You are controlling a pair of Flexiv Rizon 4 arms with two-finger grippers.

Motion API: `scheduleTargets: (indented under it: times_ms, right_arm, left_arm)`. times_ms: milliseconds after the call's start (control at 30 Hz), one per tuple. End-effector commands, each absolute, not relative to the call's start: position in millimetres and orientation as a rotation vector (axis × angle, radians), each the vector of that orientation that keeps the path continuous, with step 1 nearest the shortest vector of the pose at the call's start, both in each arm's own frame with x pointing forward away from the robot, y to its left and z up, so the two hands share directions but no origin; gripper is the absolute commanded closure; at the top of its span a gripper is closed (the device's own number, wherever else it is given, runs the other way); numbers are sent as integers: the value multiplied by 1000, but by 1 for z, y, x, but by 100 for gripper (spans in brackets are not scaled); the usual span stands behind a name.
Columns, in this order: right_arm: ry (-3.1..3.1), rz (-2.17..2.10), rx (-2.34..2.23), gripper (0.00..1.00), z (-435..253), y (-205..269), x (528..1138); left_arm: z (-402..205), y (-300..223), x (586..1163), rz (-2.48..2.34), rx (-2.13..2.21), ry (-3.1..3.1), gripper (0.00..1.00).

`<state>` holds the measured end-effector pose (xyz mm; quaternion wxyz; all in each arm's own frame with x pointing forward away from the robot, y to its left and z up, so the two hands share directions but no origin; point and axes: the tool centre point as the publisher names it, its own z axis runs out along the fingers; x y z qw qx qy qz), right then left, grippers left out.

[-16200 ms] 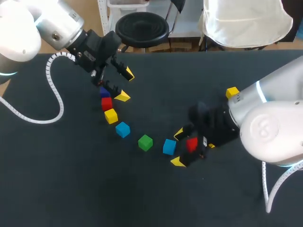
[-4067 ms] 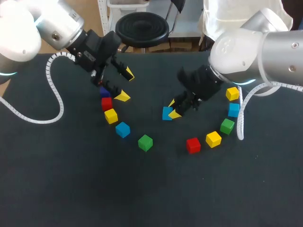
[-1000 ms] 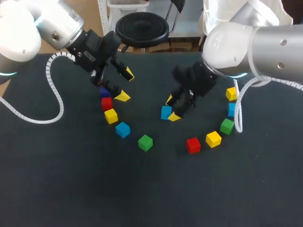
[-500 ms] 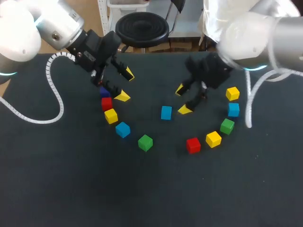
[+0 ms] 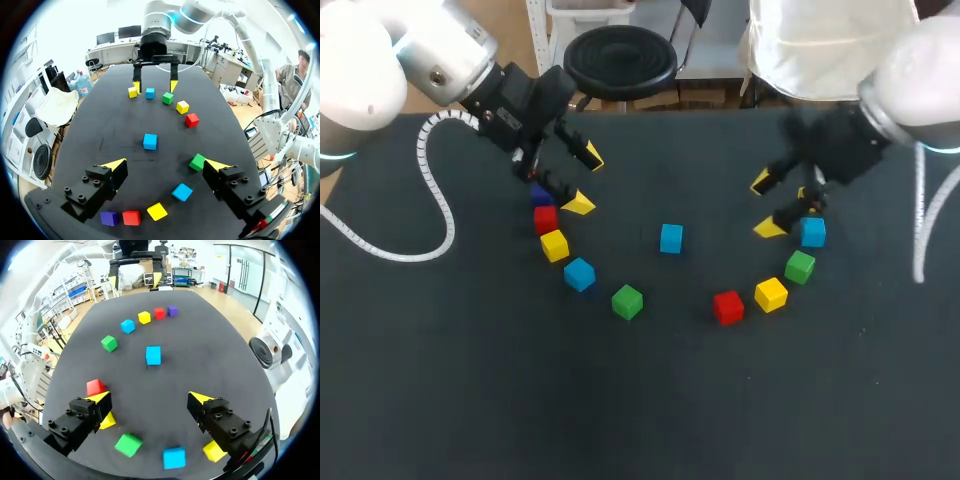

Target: Place the blue cubes, place green cubes on the blue cubes, place the yellow cubes on the green cubes, then place the red cubes on the yellow cubes, and place purple cube on the red cubes.

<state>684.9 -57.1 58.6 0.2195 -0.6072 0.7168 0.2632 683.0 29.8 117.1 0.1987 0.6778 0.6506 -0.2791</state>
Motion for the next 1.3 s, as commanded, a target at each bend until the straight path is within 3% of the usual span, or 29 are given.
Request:
scheduleTargets:
  times_ms: [33, 900, 1300]
  right_arm:
    - [1992, 630, -1598, 0, 68, -74, 662]
    - [2103, 662, -1511, 0, 73, -90, 651]
    - [1945, 713, -1435, 0, 69, -156, 654]
  left_arm:
    - [117, 29, 684, -781, 1899, 1821, 0]
    - [117, 29, 684, -781, 1899, 1821, 0]
    - [117, 29, 684, -781, 1899, 1821, 0]
